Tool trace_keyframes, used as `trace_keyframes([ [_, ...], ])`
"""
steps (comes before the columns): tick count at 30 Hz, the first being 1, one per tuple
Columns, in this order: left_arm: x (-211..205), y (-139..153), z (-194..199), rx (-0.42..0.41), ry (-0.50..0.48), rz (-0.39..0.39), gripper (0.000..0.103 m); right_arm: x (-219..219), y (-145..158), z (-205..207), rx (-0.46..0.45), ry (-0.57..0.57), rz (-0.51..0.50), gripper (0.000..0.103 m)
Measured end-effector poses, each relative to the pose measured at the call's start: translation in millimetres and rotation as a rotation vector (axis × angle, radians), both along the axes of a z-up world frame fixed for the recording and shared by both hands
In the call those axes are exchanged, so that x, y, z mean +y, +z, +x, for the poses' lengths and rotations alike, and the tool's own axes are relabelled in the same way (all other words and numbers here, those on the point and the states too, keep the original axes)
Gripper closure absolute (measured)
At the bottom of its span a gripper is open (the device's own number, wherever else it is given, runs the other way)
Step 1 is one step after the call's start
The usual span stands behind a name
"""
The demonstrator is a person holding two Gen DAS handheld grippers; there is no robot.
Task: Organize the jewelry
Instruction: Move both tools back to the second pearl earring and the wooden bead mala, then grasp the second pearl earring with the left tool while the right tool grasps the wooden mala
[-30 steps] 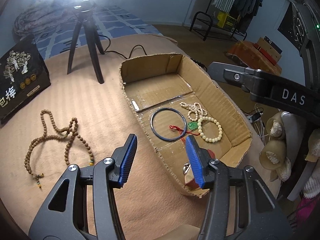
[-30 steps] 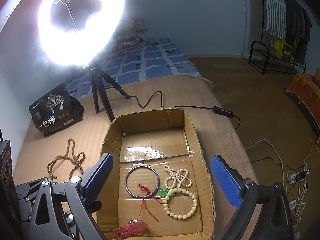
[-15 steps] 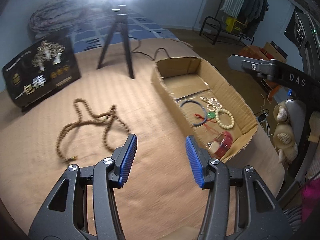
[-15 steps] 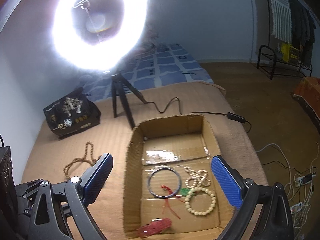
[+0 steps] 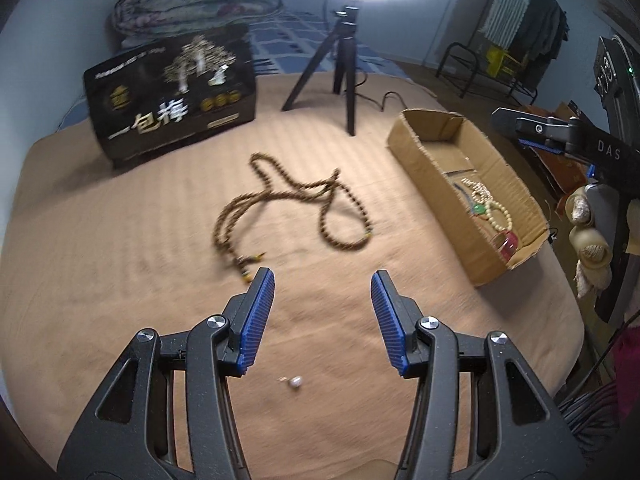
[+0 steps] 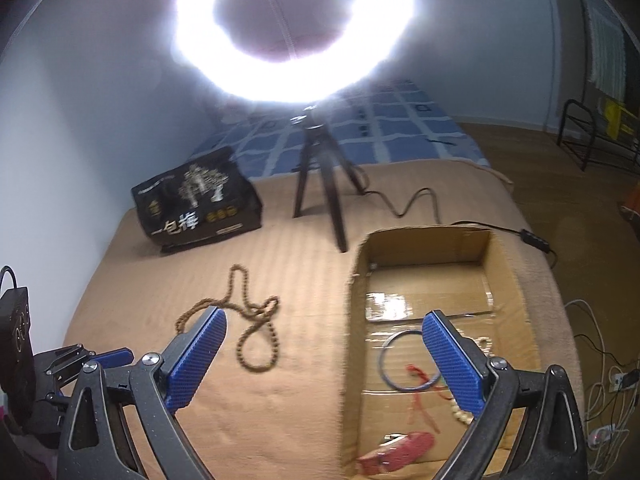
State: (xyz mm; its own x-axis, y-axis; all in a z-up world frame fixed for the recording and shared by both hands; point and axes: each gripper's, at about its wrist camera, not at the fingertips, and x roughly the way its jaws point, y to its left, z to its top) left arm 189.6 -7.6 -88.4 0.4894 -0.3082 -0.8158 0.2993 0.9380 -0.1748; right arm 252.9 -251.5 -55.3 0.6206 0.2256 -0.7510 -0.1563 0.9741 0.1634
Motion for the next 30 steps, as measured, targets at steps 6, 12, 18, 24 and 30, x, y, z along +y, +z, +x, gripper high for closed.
trace_keyframes([
  [6,21.4,-10.3,-9.9,0.021,-0.01,0.008,0.052,31.2,-10.5,6.6,0.032,0.054,-0.005,0.007],
  [12,31.6,-32.8,-23.4,0.083,-0.062,0.006,0.064,54.5,-27.6,14.5,0.08,0.076,-0.006,0.012],
  [18,18.8,-58.1,-39.9,0.132,-0.165,0.042,0.07,73.6,-50.3,27.4,0.141,0.078,0.023,0.012],
  [24,12.0,-65.3,-40.5,0.13,-0.202,0.041,0.07,87.8,-84.5,44.6,0.245,0.062,0.068,0.01],
  [30,14.1,-69.3,-40.0,0.125,-0.227,0.057,0.07,88.5,-104.2,57.2,0.286,0.005,0.123,0.01],
])
